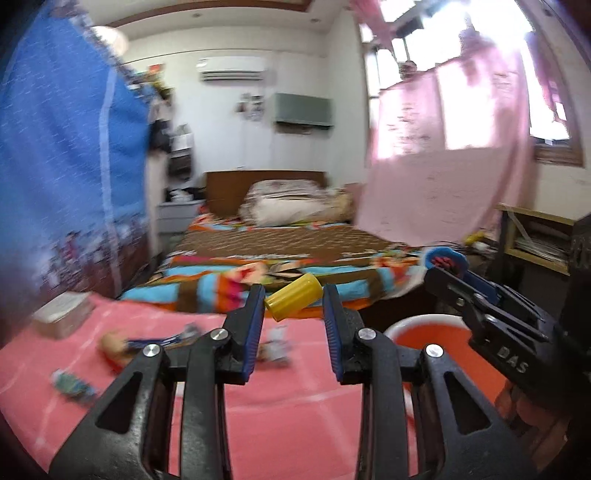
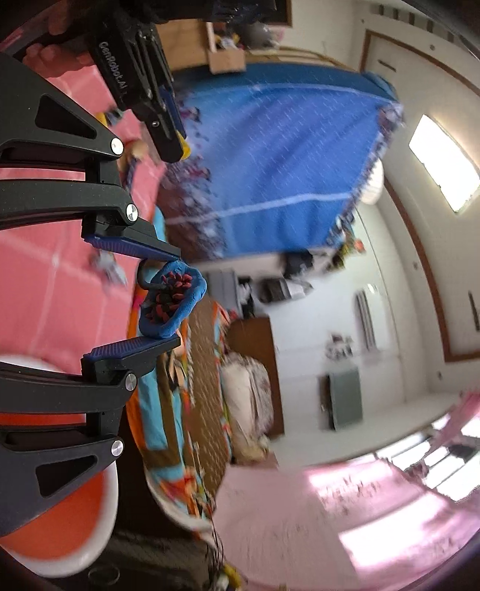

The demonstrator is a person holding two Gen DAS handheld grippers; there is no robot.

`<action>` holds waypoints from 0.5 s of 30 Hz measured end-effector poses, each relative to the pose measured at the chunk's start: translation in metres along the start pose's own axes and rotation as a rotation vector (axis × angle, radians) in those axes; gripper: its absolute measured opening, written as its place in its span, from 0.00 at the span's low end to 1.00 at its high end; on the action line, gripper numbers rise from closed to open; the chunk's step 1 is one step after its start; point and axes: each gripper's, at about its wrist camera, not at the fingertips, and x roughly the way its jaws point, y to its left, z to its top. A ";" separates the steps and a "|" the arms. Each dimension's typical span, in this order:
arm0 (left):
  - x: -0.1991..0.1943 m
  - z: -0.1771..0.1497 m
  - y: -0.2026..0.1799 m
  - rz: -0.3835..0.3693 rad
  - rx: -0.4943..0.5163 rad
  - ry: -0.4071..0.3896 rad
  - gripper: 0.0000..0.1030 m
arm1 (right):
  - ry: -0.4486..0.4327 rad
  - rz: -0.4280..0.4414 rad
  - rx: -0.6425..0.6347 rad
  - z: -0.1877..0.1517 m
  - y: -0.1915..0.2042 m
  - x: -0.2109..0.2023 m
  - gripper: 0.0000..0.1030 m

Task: Collect trash
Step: 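Carry the yellow cap and blue mesh item to the orange bucket and release both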

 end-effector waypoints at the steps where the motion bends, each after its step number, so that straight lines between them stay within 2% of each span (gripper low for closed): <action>1: 0.004 0.001 -0.010 -0.032 0.016 -0.001 0.34 | -0.009 -0.034 0.008 0.001 -0.008 -0.004 0.37; 7: 0.030 -0.003 -0.055 -0.167 0.056 0.059 0.34 | -0.003 -0.206 0.046 -0.001 -0.047 -0.019 0.38; 10: 0.048 -0.008 -0.069 -0.218 0.028 0.139 0.34 | 0.059 -0.281 0.077 -0.008 -0.066 -0.017 0.38; 15: 0.076 -0.016 -0.082 -0.274 -0.046 0.291 0.34 | 0.175 -0.349 0.118 -0.026 -0.093 -0.018 0.38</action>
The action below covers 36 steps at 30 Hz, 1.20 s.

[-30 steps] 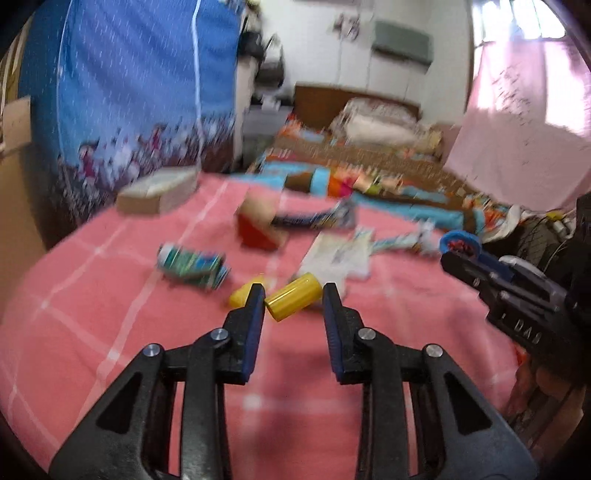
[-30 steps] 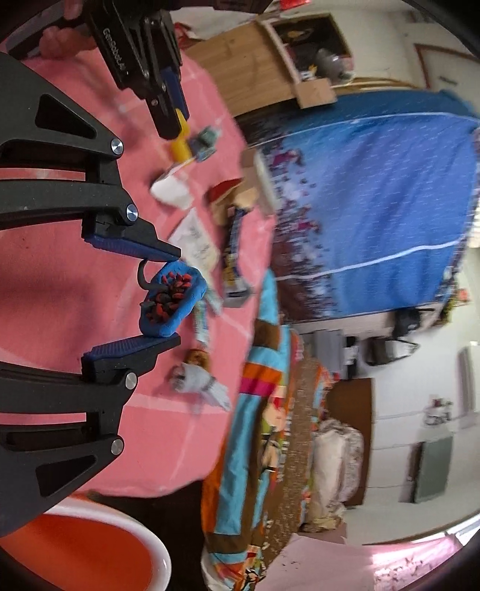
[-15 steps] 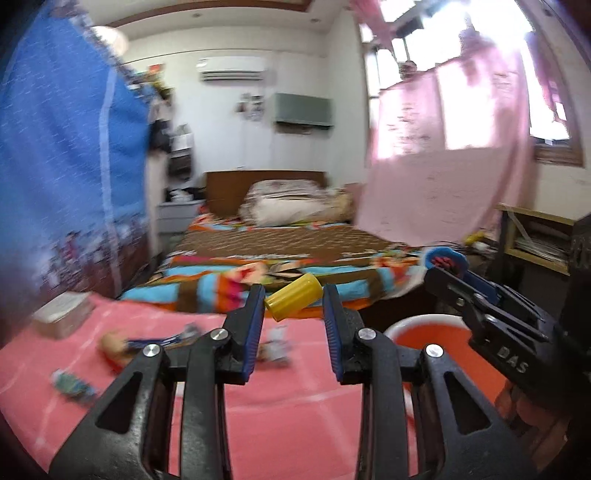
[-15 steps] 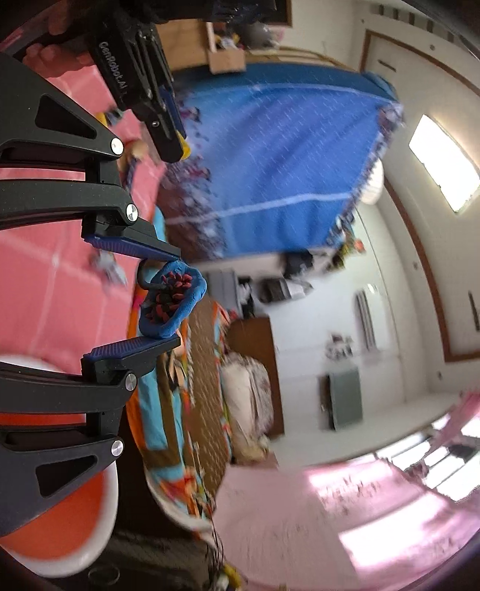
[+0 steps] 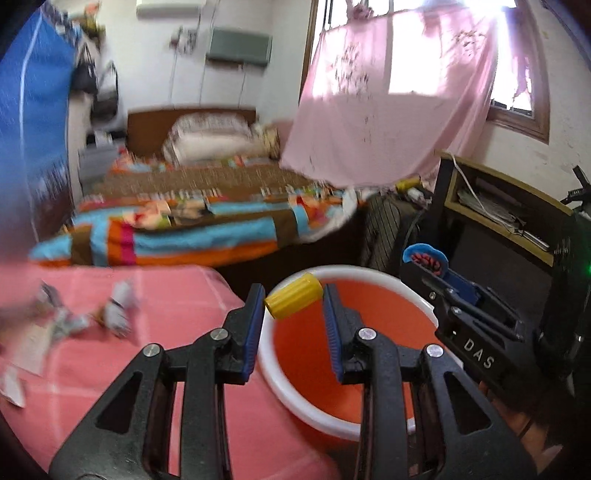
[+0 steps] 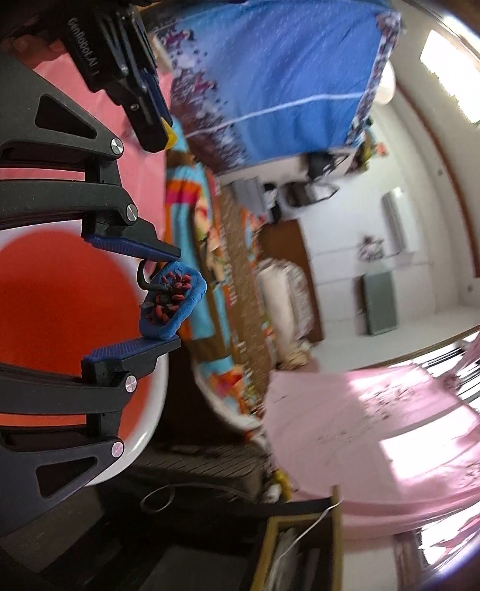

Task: Collect trash
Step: 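Carry the yellow cap and blue mesh item to the orange bucket and release both, then move both tools back over the trash on the bed cover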

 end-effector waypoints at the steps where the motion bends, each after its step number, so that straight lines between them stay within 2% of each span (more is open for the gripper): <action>1: 0.006 -0.001 0.000 -0.009 -0.012 0.029 0.34 | 0.013 -0.004 0.005 -0.001 -0.003 0.002 0.38; 7: 0.033 -0.008 -0.005 -0.046 -0.082 0.139 0.35 | 0.092 -0.037 0.043 -0.012 -0.024 0.008 0.39; 10: 0.040 -0.010 -0.005 -0.051 -0.105 0.170 0.42 | 0.113 -0.047 0.066 -0.012 -0.030 0.010 0.47; 12: 0.040 -0.011 -0.003 -0.053 -0.122 0.172 0.51 | 0.121 -0.051 0.073 -0.013 -0.033 0.010 0.48; 15: 0.039 -0.011 0.000 -0.045 -0.136 0.165 0.54 | 0.129 -0.053 0.078 -0.013 -0.032 0.010 0.48; 19: 0.026 -0.010 0.008 -0.009 -0.143 0.119 0.60 | 0.121 -0.048 0.076 -0.010 -0.031 0.010 0.56; 24: 0.002 -0.007 0.021 0.072 -0.139 0.027 0.76 | 0.051 -0.014 0.062 -0.003 -0.018 0.001 0.63; 26: -0.014 -0.007 0.027 0.118 -0.129 -0.025 0.82 | 0.015 -0.003 0.052 0.000 -0.010 -0.003 0.74; 29: -0.034 -0.006 0.035 0.183 -0.116 -0.097 0.88 | -0.050 0.024 0.041 0.004 0.003 -0.011 0.81; 30: -0.043 -0.007 0.039 0.203 -0.112 -0.124 0.93 | -0.078 0.039 0.035 0.005 0.010 -0.014 0.83; 32: -0.061 -0.009 0.048 0.257 -0.111 -0.182 1.00 | -0.116 0.056 0.031 0.009 0.018 -0.017 0.97; 34: -0.081 -0.014 0.057 0.299 -0.120 -0.252 1.00 | -0.168 0.075 0.029 0.010 0.029 -0.022 1.00; 36: -0.096 -0.019 0.065 0.330 -0.123 -0.278 1.00 | -0.211 0.114 0.022 0.012 0.042 -0.026 1.00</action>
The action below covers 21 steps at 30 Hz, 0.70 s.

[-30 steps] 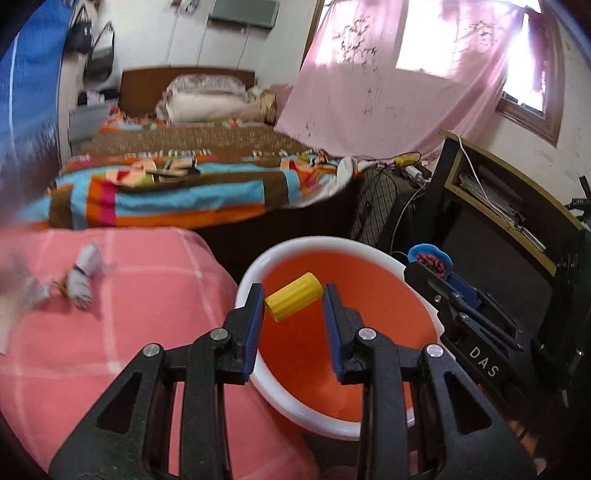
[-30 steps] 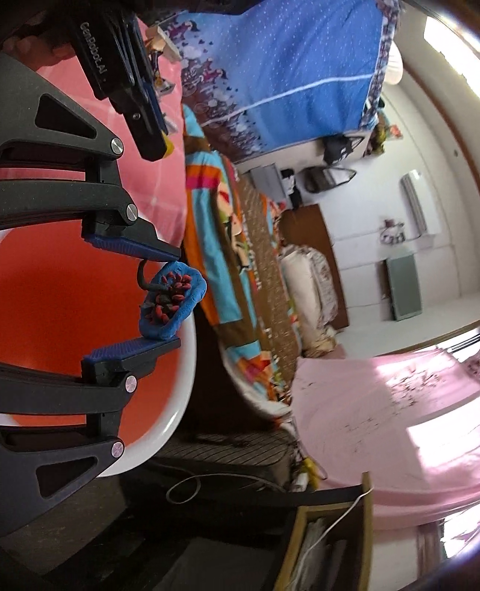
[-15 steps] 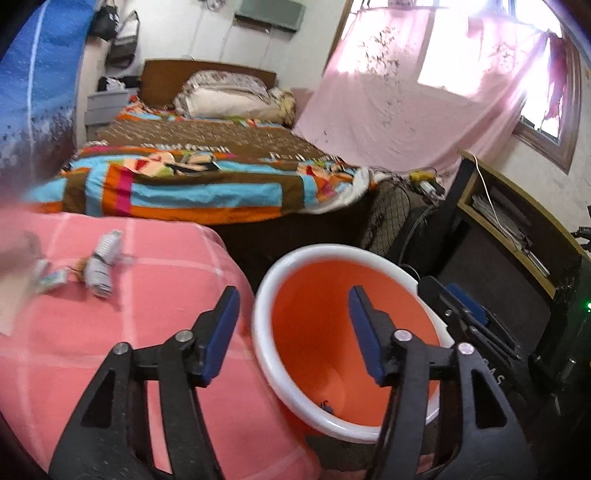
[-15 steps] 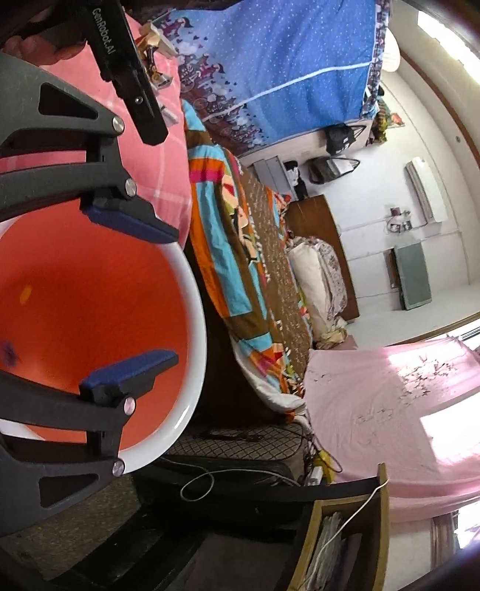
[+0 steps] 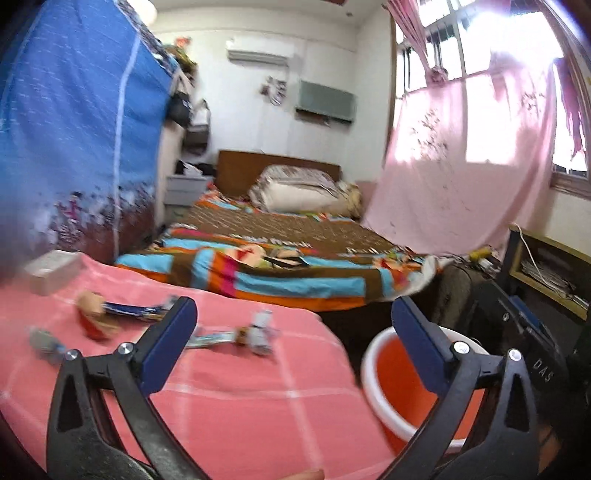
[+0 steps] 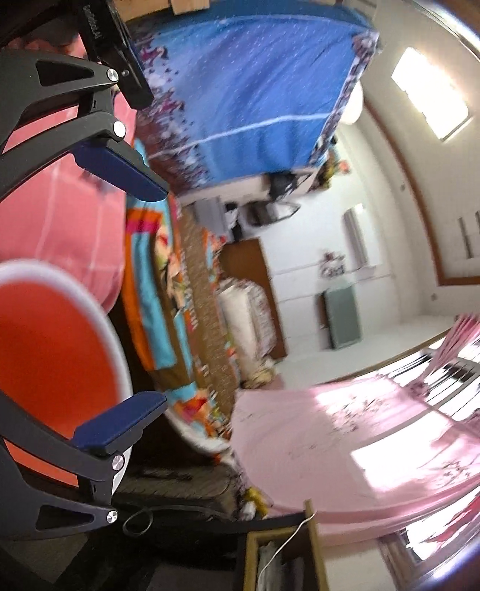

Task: Collect trash
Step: 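Move both tools back over the trash on the bed cover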

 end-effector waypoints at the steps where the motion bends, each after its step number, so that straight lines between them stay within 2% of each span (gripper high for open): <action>1: -0.006 -0.001 0.007 0.026 0.005 -0.010 1.00 | -0.014 0.024 -0.004 0.001 0.008 0.000 1.00; 7: -0.039 -0.006 0.048 0.162 0.011 -0.084 1.00 | -0.082 0.139 -0.018 -0.001 0.051 -0.001 1.00; 12: -0.059 -0.008 0.076 0.243 0.005 -0.139 1.00 | -0.122 0.219 -0.045 -0.005 0.085 0.000 1.00; 17: -0.078 -0.014 0.109 0.325 0.027 -0.175 1.00 | -0.129 0.289 -0.097 -0.015 0.116 0.002 1.00; 21: -0.084 -0.017 0.131 0.366 0.040 -0.158 1.00 | -0.101 0.337 -0.129 -0.025 0.141 0.011 1.00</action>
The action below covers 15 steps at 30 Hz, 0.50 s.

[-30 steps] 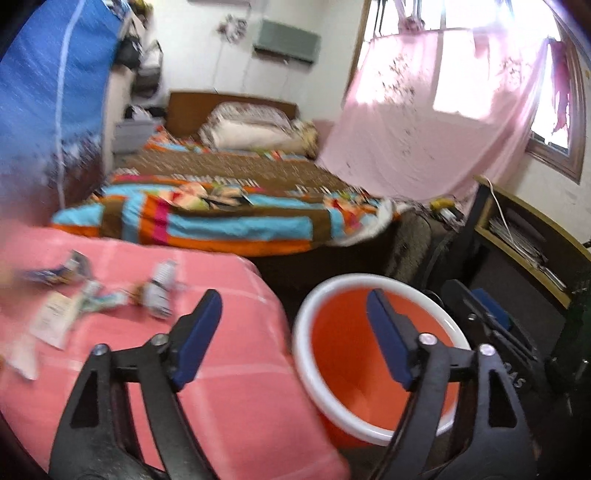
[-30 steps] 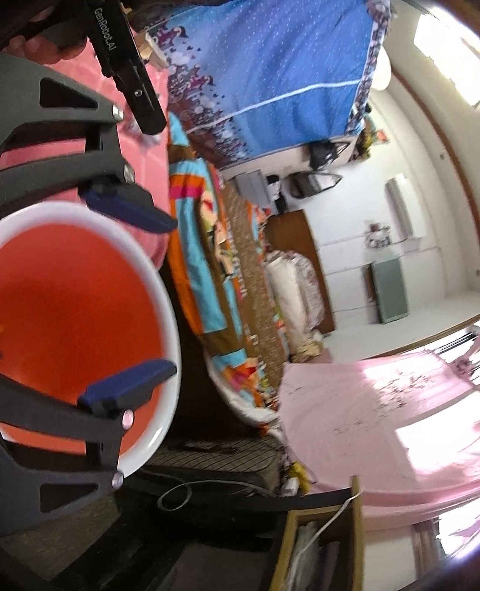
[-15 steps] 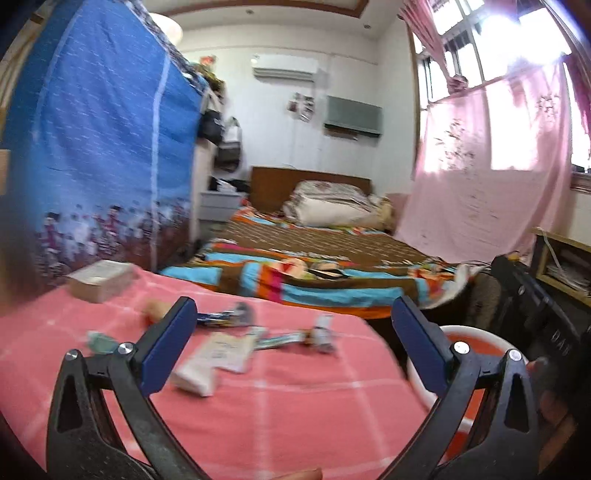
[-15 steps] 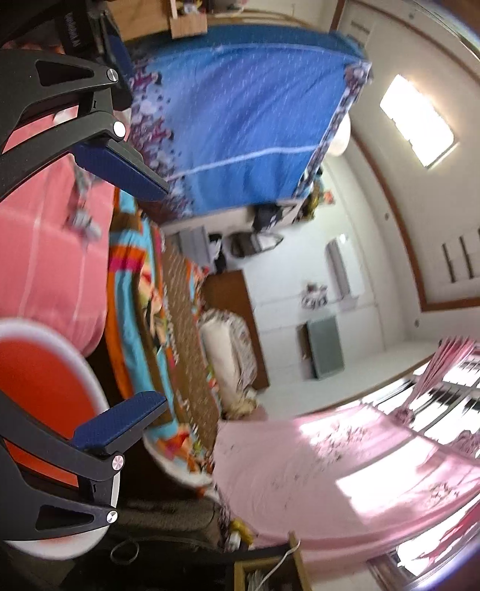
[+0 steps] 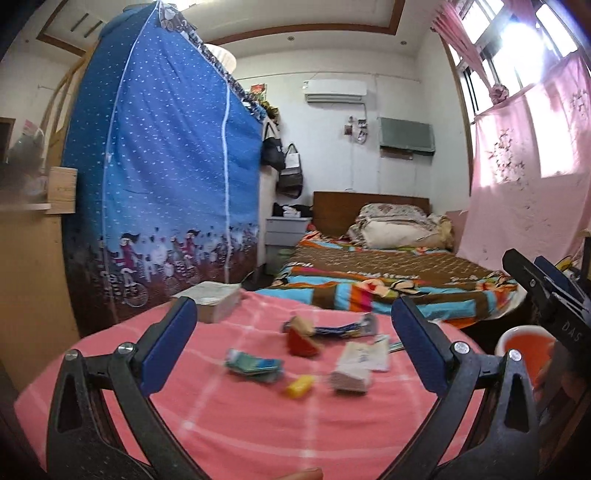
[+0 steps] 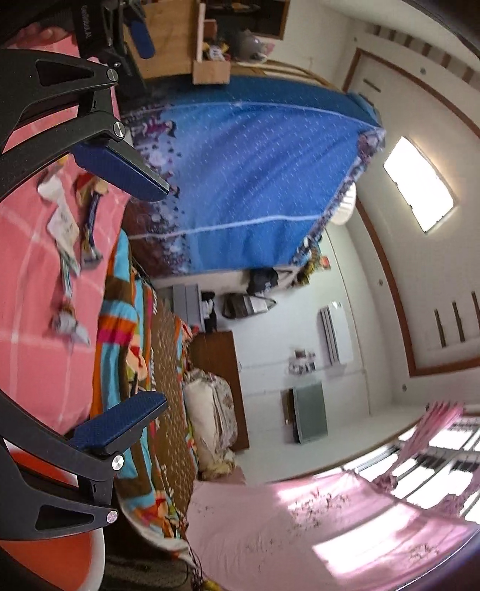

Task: Collect trash
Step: 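Move both tools back over the trash on the bed cover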

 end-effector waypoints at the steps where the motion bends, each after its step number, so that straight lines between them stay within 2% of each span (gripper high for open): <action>1: 0.002 -0.001 0.005 0.007 0.003 0.012 1.00 | 0.011 0.007 -0.006 -0.002 0.005 0.004 1.00; 6: 0.012 -0.007 0.024 0.034 -0.010 0.074 1.00 | 0.083 0.056 -0.033 -0.014 0.032 0.026 1.00; 11: 0.025 -0.016 0.035 0.022 -0.027 0.171 1.00 | 0.169 0.100 -0.060 -0.027 0.049 0.045 1.00; 15: 0.046 -0.020 0.046 0.003 -0.060 0.282 0.93 | 0.265 0.133 -0.084 -0.037 0.057 0.058 1.00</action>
